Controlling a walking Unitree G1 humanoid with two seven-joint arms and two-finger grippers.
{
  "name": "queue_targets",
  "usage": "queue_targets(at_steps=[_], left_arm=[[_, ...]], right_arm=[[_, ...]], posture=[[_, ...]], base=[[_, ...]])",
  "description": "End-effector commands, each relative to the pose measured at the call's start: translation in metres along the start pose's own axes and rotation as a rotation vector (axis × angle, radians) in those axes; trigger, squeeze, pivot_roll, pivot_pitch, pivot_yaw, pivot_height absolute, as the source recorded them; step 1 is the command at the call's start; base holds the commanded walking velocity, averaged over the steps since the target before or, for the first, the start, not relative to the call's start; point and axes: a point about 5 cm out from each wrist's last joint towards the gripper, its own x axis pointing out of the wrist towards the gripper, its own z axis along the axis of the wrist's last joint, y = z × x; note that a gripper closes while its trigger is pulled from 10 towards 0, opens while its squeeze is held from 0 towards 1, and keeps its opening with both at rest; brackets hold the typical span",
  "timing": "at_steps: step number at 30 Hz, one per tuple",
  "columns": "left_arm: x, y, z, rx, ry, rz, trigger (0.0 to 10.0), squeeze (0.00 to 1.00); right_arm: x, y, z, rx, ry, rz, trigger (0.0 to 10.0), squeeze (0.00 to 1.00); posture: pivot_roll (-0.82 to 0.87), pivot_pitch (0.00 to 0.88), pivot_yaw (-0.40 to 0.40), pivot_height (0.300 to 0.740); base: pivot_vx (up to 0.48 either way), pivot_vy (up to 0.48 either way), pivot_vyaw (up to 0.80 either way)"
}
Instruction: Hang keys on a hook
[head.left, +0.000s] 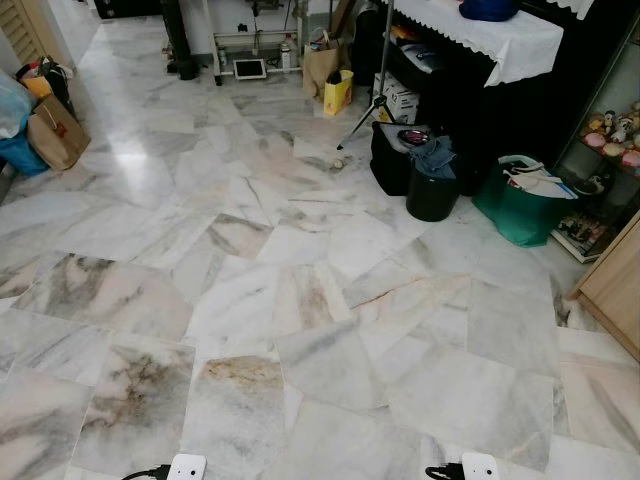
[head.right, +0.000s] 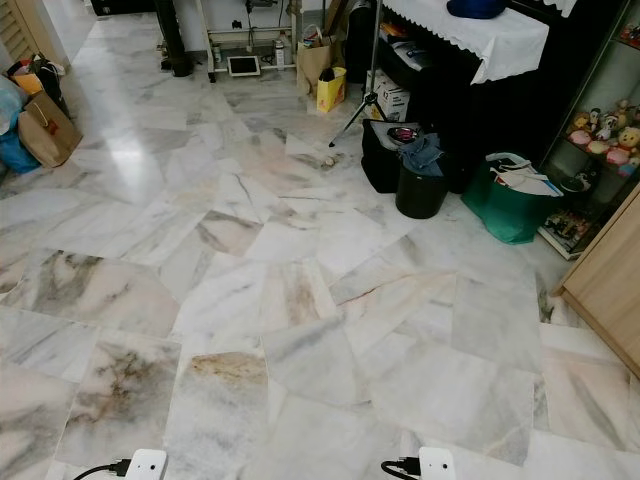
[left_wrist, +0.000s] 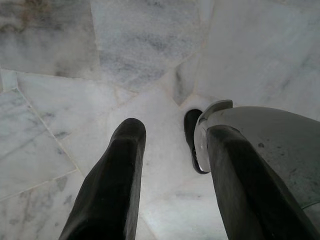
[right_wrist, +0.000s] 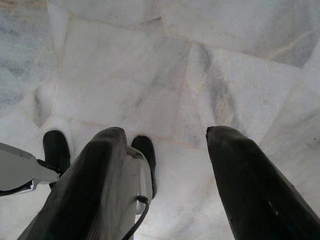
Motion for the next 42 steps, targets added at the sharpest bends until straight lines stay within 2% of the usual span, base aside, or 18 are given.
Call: queue_targets(at_steps=[1, 7, 15, 19, 21, 23, 28, 31, 37, 42], left_arm=[[-0.0016, 0.0012, -0.0059, -0.008, 0.012, 0.007, 10.0, 0.0], [-0.0021, 0.003, -0.0071, 0.019, 0.016, 0.014, 10.0, 0.0], [-0.0021, 0.0007, -0.0081, 0.032, 0.02, 0.005, 10.0, 0.0], [-0.0021, -0.001, -0.0076, 0.003, 0.005, 0.026, 10.0, 0.0], [-0.002, -0.0013, -0.0074, 0.002, 0.004, 0.027, 10.0, 0.0], [-0.0019, -0.0022, -0.0075, -0.003, 0.006, 0.029, 10.0, 0.0], [-0.0017, -0.0034, -0.0077, 0.0, 0.011, 0.027, 10.0, 0.0], [-0.0014, -0.0037, -0.0064, 0.016, 0.005, 0.025, 10.0, 0.0], [-0.0012, -0.0033, -0.0053, 0.02, 0.0, 0.033, 10.0, 0.0], [-0.0008, -0.0036, -0.0038, 0.073, -0.001, 0.036, 10.0, 0.0]], right_arm=[[-0.0009, -0.0011, -0.0054, 0.01, 0.019, -0.014, 10.0, 0.0], [-0.0011, -0.0013, -0.0063, -0.008, 0.016, -0.028, 10.0, 0.0], [-0.0014, -0.0015, -0.005, -0.048, 0.009, 0.007, 10.0, 0.0], [-0.0013, -0.0025, -0.0017, -0.13, 0.007, 0.04, 10.0, 0.0], [-0.0013, -0.003, -0.0016, -0.134, 0.008, 0.039, 10.0, 0.0], [-0.0018, -0.006, -0.0033, -0.055, 0.002, -0.008, 10.0, 0.0], [-0.0024, -0.0084, -0.0035, 0.002, -0.017, -0.044, 10.0, 0.0], [-0.0029, -0.0099, -0.0057, 0.103, -0.026, -0.088, 10.0, 0.0], [-0.0026, -0.0097, -0.0047, 0.101, -0.028, -0.086, 10.0, 0.0], [-0.0029, -0.0105, -0.0051, 0.13, -0.032, -0.1, 10.0, 0.0]], posture=[[0.11, 0.0, -0.022, 0.723], [0.07, 0.0, 0.005, 0.723], [0.06, 0.0, 0.001, 0.723], [0.07, 0.0, -0.017, 0.723], [0.06, 0.0, -0.018, 0.723], [0.06, 0.0, -0.018, 0.723], [0.06, 0.0, -0.019, 0.723], [0.05, 0.0, -0.018, 0.723], [0.03, 0.0, -0.011, 0.723], [0.03, 0.0, -0.004, 0.723]], base=[[0.0, -0.244, -0.74], [0.0, -0.26, -0.74], [0.0, -0.319, -0.74], [0.0, 0.0, -0.74], [0.0, 0.0, -0.74], [0.0, 0.0, -0.74], [0.0, 0.0, -0.74], [0.0, 0.0, -0.74], [0.0, -0.081, -0.74], [0.0, -0.192, -0.74]])
